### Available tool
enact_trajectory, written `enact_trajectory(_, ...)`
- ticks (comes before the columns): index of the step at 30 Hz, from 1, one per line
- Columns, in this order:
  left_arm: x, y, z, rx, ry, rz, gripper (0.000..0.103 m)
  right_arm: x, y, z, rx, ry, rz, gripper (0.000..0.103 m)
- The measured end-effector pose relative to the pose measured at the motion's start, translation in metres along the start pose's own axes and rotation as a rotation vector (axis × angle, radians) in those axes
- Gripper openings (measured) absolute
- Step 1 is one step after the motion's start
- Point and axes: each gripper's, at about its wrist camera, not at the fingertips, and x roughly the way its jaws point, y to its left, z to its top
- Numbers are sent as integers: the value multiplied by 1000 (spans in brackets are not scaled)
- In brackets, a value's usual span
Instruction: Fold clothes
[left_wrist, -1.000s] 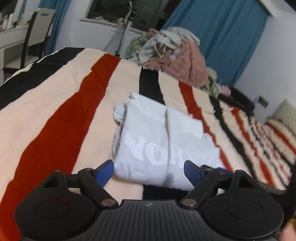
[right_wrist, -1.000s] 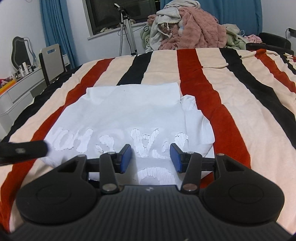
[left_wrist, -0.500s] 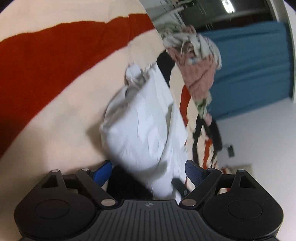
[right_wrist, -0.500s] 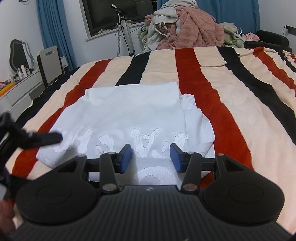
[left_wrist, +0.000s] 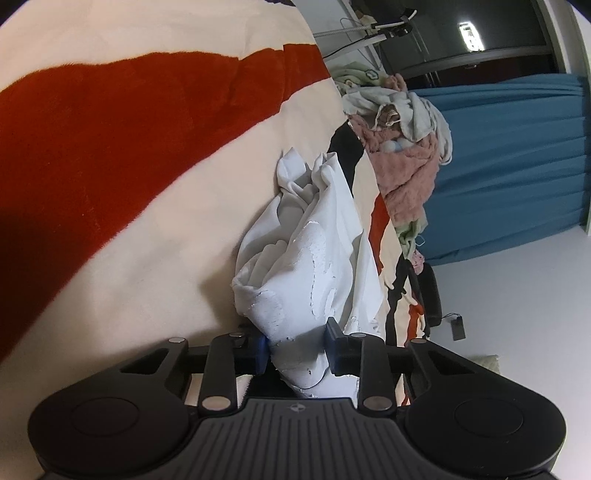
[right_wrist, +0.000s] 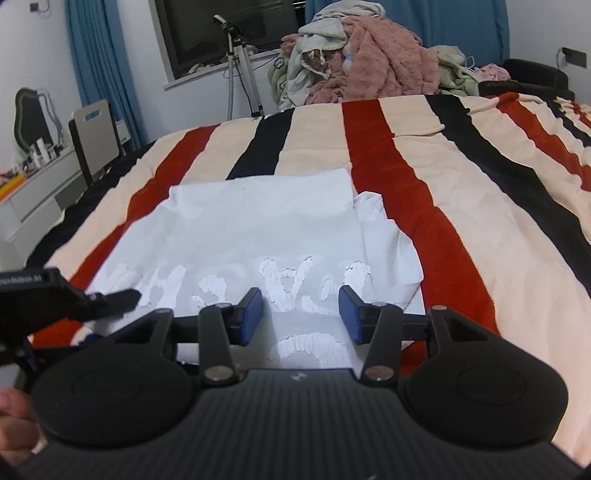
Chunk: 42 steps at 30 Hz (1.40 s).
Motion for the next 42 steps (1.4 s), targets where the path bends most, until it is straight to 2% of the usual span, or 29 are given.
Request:
enact_trajectory(3, 1, 0, 0, -1, -1, -1, 31, -8, -3, 2, 48, -9, 10, 52)
enact_trajectory(5, 1, 0, 0, 0, -1, -2, 32, -17, -12, 3, 162, -5, 82, 53)
enact_trajectory(7, 2, 1, 0, -6, 0, -5, 33, -26, -23, 3, 307, 7, 182, 70)
enact_trajectory(8, 2, 1, 0, -11, 1, -8, 33, -30, -28, 3, 379, 13, 232, 86)
enact_trajectory(9, 2, 2, 0, -16, 2, -11, 33, -34, -33, 3, 452, 20, 282, 90)
enact_trajectory(12, 3, 2, 0, -30, 0, -16, 33, -31, -44, -12, 666, 108, 444, 90)
enact_trajectory(14, 3, 2, -1, -29, -3, -14, 33, -19, -45, -23, 763, 179, 513, 90)
enact_trajectory(17, 3, 2, -1, -29, -8, -12, 33, 2, -44, -36, 856, 255, 541, 91)
enact_trajectory(20, 2, 3, -1, -36, -14, -13, 29, 16, -51, -49, 963, 248, 503, 88)
enact_trajectory(23, -1, 0, -2, -16, -37, 0, 23, 19, -66, -55, 1068, 186, 442, 68)
enact_trajectory(25, -3, -1, -2, -10, -48, -7, 21, 21, -70, -55, 1057, 162, 412, 62)
enact_trajectory(27, -4, -1, -3, -9, -49, -15, 21, 24, -70, -54, 1030, 152, 381, 43)
enact_trajectory(31, -6, 1, -4, -11, -45, -24, 20, 23, -63, -52, 961, 136, 358, 34)
enact_trajectory(33, -9, -1, -5, 1, -46, -33, 20, 17, -60, -50, 931, 117, 355, 26)
enact_trajectory(39, -36, -22, -12, 17, -56, -98, 20, -28, -60, -37, 879, 39, 340, 22)
enact_trajectory(42, -48, -55, -13, 40, -25, -144, 20, -65, -59, -16, 838, -31, 333, 21)
